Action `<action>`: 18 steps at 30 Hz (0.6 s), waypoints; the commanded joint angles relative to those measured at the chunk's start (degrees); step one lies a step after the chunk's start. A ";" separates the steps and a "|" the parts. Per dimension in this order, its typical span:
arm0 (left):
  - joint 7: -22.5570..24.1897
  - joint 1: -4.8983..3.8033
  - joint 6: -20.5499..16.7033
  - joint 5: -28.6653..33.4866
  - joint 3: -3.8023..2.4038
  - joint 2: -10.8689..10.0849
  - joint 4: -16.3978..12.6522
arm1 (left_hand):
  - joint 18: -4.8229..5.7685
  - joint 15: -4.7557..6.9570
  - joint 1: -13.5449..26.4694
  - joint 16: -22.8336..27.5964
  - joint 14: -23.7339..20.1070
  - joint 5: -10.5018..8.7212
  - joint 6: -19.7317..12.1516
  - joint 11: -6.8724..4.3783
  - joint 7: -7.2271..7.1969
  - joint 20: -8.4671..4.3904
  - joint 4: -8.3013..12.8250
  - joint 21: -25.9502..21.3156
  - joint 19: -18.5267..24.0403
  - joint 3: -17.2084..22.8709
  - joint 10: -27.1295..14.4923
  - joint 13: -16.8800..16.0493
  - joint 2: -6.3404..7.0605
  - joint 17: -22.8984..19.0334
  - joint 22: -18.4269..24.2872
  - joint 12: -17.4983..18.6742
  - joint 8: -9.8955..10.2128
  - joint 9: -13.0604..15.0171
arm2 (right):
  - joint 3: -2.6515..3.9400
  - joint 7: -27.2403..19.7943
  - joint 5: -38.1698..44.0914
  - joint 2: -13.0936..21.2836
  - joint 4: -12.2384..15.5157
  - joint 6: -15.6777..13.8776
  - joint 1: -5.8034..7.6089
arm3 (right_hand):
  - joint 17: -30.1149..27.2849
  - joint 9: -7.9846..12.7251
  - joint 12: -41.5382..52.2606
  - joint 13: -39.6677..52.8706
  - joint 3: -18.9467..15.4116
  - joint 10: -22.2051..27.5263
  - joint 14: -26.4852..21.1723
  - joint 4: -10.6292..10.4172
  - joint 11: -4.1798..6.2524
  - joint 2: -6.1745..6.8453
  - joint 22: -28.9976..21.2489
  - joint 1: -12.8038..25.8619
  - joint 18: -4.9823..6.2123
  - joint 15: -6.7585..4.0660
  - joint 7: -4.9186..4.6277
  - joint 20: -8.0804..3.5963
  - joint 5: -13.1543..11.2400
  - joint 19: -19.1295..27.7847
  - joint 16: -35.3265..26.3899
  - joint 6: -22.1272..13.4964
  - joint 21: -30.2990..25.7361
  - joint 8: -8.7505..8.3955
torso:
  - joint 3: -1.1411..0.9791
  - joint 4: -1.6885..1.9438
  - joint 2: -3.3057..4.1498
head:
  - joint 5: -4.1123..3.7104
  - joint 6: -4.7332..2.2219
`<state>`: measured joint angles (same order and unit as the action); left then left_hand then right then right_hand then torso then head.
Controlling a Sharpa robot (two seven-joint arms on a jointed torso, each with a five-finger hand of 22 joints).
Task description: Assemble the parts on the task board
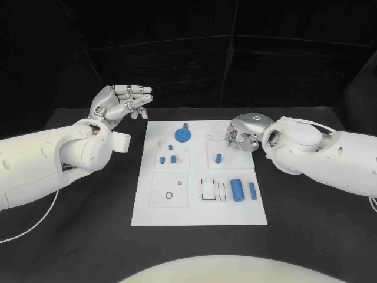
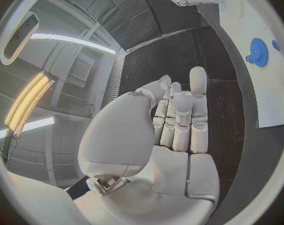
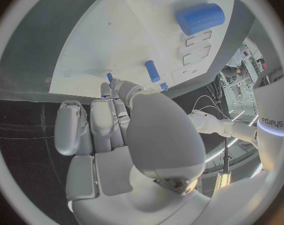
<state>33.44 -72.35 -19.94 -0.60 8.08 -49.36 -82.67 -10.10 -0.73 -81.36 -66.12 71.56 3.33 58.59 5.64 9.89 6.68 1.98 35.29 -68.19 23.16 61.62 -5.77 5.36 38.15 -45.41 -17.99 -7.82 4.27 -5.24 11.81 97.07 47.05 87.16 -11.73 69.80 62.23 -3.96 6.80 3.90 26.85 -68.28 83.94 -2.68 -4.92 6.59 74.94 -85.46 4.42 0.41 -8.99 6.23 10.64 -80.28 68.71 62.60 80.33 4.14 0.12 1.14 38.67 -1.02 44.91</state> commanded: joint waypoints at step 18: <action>0.25 -0.06 0.31 0.19 -0.03 0.34 0.35 | -0.32 -0.14 -0.33 0.30 -0.49 -0.06 -0.83 0.27 0.42 -0.29 0.53 -0.17 -0.03 -0.02 -0.69 0.02 0.05 -0.13 0.00 -0.53 0.10 -0.16 | 1.67 -0.62 -4.75 3.38 12.57 -8.29 0.36 | 0.43 -0.04 -0.41 -0.06 1.12 -0.20 2.09 0.25 -0.04 -0.04 2.90 0.93 -1.26 -0.37 -0.21 -0.09 -0.64 -1.21 0.78 0.39 1.20 -0.09 | 0.07 0.09 -0.02 | 0.58 0.04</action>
<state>33.36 -72.35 -19.95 -0.58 8.08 -49.08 -82.33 -10.09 -0.93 -81.36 -66.12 71.36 3.33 58.14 5.84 10.33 6.68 2.31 35.29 -68.19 23.17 61.41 -5.77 5.36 38.06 -45.42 -18.24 -7.81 4.19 -3.63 12.29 94.43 50.44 99.18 -16.76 70.07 62.57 -3.94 6.58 3.90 27.65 -68.28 83.94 -2.53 -4.92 6.54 74.93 -84.97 3.51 0.41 -9.15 6.24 10.35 -81.11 69.27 62.75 81.38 4.14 0.15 1.25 38.66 -0.69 44.92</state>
